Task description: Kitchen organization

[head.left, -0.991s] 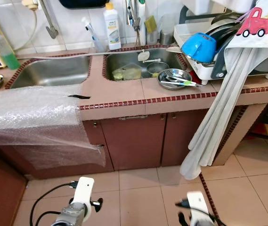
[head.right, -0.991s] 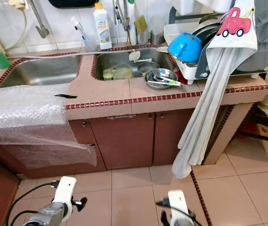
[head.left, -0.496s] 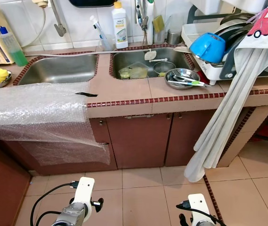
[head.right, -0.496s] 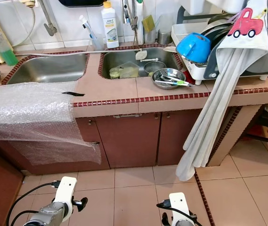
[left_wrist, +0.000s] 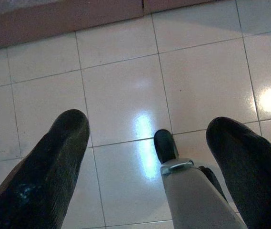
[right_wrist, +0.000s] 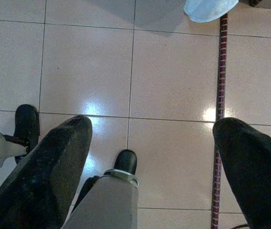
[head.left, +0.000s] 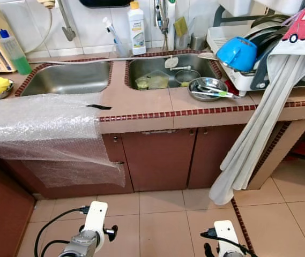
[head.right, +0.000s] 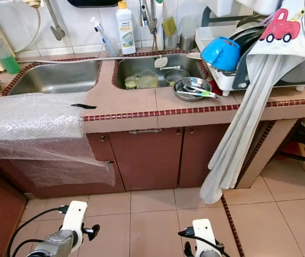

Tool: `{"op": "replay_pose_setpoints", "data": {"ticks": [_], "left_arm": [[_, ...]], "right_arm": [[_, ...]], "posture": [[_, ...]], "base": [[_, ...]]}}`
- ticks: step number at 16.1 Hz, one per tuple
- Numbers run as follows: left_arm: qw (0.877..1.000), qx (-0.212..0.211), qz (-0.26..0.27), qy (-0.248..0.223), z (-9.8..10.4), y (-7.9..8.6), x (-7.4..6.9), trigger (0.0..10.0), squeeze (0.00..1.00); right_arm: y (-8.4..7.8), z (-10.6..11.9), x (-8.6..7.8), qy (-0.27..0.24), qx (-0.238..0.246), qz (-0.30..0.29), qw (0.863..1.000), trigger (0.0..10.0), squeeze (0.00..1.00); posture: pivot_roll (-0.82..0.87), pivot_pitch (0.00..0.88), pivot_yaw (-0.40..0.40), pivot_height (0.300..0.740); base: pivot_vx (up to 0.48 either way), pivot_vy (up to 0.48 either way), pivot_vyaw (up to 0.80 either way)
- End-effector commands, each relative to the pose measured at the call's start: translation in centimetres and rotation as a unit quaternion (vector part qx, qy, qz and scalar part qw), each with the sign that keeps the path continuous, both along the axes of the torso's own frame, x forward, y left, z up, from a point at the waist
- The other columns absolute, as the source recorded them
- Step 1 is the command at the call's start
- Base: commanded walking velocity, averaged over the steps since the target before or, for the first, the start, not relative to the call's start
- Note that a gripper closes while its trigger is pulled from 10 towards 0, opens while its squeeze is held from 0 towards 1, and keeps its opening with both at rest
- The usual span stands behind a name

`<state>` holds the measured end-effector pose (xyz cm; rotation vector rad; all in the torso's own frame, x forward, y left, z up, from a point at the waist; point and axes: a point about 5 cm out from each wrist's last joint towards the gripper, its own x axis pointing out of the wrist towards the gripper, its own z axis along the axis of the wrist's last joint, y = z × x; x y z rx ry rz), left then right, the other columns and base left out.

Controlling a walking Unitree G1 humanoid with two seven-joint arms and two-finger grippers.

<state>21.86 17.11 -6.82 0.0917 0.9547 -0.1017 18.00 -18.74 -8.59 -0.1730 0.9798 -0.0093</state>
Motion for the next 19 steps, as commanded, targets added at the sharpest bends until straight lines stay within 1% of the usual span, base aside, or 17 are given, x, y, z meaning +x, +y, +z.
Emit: {"op": "replay_pose_setpoints", "data": {"ticks": [1,16,17,18,19], "left_arm": [[1.000,0.006,0.002,0.002,0.01,0.47,-0.06,10.0,0.00],[1.000,0.006,0.002,0.002,0.01,0.47,-0.06,10.0,0.00],[1.000,0.007,0.001,0.003,0.00,0.47,-0.06,10.0,0.00],[1.000,0.019,-0.010,0.015,-0.28,0.88,-0.61,10.0,0.00],[1.000,0.021,-0.011,0.016,-0.31,0.92,-0.66,10.0,0.00]], "right_arm": [[0.18,0.13,0.30,-0.007,0.000,0.004,1.000,10.0,0.00],[0.18,0.13,0.30,-0.007,0.000,0.004,1.000,10.0,0.00],[0.20,0.08,0.15,-0.008,0.003,0.001,1.000,10.0,0.00],[0.70,-0.27,-0.34,0.015,0.005,0.014,1.000,10.0,0.00],[0.77,-0.31,-0.38,0.018,0.005,0.016,1.000,10.0,0.00]], "posture": [[-0.04,0.000,0.082,0.740],[-0.04,0.000,0.082,0.740],[0.00,0.000,0.000,0.740],[-0.03,0.000,0.083,0.740],[-0.03,0.000,0.083,0.740]], "base": [[0.000,0.000,0.00],[0.000,0.000,0.00],[0.000,0.000,0.00],[0.000,0.000,0.00],[0.000,0.000,0.00]]}}
